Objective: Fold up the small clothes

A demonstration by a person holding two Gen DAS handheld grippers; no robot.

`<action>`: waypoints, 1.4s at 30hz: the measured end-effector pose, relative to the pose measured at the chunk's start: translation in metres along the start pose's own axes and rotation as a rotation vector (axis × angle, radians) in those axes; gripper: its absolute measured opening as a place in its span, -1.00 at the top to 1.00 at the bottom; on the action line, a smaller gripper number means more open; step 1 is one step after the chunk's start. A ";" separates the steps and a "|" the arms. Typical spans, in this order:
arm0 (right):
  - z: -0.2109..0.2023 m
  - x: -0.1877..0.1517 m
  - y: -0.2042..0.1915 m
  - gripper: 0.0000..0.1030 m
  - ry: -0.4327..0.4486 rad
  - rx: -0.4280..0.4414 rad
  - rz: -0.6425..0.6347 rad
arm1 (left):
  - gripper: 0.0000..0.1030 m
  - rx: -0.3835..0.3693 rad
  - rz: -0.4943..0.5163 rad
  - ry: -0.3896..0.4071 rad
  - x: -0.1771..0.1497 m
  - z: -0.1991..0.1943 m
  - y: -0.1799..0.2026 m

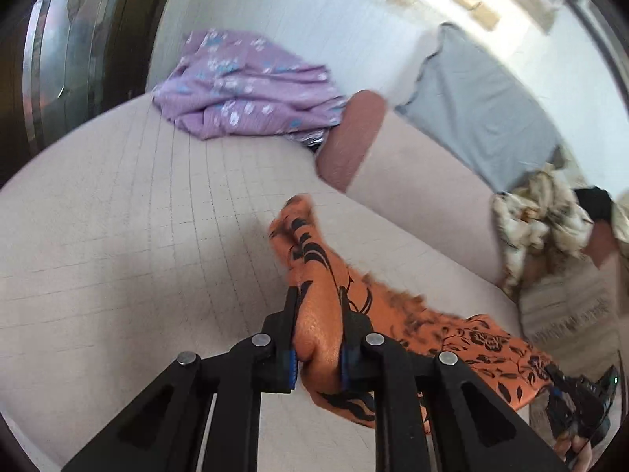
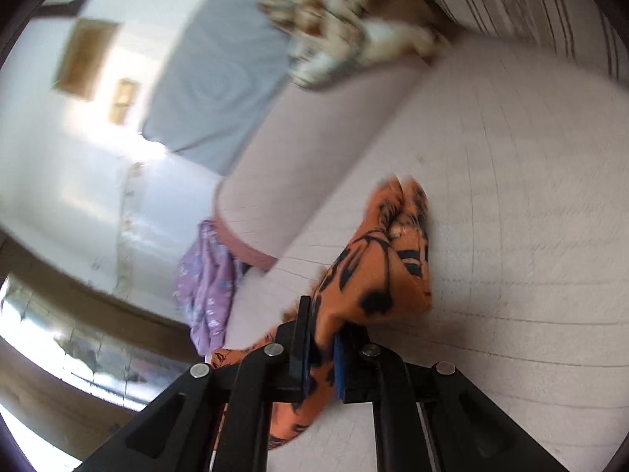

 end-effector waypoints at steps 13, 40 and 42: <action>-0.079 -0.128 0.145 -0.02 -0.163 -0.267 0.020 | -0.19 0.213 -0.077 -0.129 -0.109 -0.021 -0.090; 0.065 -0.015 0.134 0.85 -0.248 -0.496 -0.399 | -0.38 0.182 0.348 -0.248 -0.154 0.072 -0.001; 0.054 -0.009 0.128 0.68 -0.202 -0.495 -0.360 | -0.43 0.196 0.389 -0.230 -0.156 0.072 0.003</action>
Point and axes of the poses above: each gripper's, at about its wrist camera, not at the fingertips, and z roughly the way its jaws point, y to its right, x to its top, the point moved 8 cm from there along z, roughly the way its jaws point, and after that the axes turned 2 degrees about -x, right-handed, at the moved point
